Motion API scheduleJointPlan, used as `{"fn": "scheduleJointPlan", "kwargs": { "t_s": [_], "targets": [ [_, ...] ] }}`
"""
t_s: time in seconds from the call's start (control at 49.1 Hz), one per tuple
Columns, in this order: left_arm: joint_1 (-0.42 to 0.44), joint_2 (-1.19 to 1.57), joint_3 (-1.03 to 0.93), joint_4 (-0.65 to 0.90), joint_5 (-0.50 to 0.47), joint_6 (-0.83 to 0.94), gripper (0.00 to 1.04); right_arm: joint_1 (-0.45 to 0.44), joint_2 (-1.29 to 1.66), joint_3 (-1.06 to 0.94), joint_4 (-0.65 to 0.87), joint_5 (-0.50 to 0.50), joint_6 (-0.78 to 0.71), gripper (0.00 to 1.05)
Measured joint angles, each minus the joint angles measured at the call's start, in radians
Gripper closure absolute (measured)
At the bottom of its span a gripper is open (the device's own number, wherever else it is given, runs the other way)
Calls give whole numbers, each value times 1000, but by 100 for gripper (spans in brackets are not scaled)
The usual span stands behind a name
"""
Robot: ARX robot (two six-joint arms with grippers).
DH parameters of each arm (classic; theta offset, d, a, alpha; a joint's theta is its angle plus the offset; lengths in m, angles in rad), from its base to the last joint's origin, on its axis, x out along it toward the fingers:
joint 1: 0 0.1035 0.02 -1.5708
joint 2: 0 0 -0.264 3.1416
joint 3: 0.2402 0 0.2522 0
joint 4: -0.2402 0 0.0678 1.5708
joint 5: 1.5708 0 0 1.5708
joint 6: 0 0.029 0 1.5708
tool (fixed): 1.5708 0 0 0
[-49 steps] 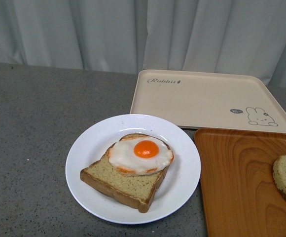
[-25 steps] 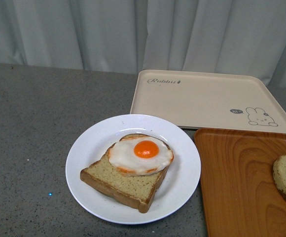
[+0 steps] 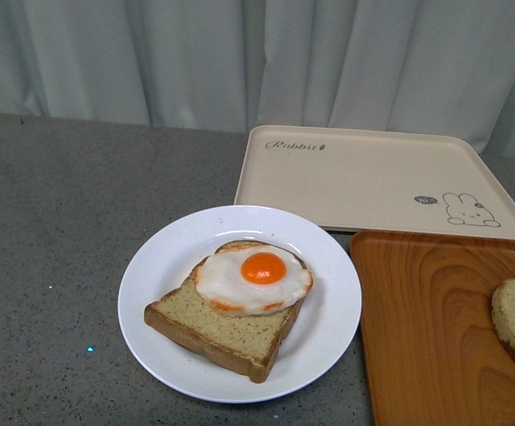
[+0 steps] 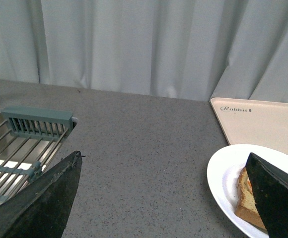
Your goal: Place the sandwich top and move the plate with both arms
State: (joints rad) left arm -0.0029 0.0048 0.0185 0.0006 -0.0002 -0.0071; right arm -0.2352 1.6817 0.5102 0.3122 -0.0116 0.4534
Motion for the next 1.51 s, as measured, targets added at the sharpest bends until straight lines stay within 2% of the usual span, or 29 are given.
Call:
{"fn": "scheduleJointPlan", "kwargs": {
  "t_s": [0.998, 1.038, 1.12, 1.405, 1.507],
  "targets": [
    [0, 0, 0, 0, 0, 0, 6, 45, 85, -26, 135, -27, 97, 9],
    [0, 0, 0, 0, 0, 0, 6, 45, 85, -27, 135, -25, 100, 13],
    [0, 0, 0, 0, 0, 0, 6, 48, 85, -28, 135, -26, 101, 30],
    [0, 0, 0, 0, 0, 0, 6, 52, 71, -28, 137, -51, 106, 79],
    [0, 0, 0, 0, 0, 0, 6, 55, 42, -27, 130, -64, 119, 91]
  ]
}}
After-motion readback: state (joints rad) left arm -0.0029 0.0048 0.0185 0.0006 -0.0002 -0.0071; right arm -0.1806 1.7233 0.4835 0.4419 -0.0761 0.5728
